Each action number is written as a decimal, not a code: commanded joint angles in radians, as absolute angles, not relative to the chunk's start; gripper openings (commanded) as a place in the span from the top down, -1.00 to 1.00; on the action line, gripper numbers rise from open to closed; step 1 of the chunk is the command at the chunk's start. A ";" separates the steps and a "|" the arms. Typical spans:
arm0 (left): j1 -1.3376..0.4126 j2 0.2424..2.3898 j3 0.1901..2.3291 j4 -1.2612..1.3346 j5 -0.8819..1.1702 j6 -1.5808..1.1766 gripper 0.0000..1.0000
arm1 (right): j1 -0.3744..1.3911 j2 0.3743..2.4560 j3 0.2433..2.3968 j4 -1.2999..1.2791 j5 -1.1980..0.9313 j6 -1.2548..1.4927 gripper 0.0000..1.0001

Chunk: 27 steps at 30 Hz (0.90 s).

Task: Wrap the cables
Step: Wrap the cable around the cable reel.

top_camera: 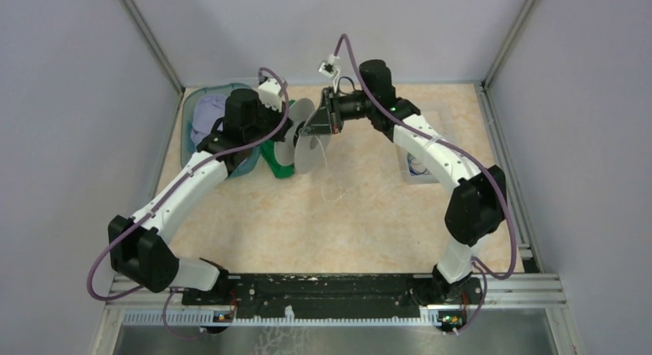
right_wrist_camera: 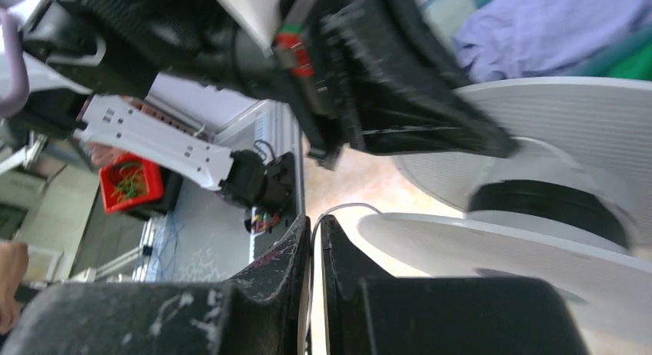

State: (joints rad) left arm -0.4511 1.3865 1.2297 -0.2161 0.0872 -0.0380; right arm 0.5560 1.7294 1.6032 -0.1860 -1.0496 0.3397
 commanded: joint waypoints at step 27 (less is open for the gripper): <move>-0.440 1.316 1.291 -0.212 0.162 -0.019 1.00 | 0.281 1.505 1.267 -0.224 -0.811 -0.051 -0.05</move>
State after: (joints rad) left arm -0.4561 1.3705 1.2289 -0.2481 0.1421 0.0162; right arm 0.2790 1.5982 1.3239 -0.1795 -0.9237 0.1398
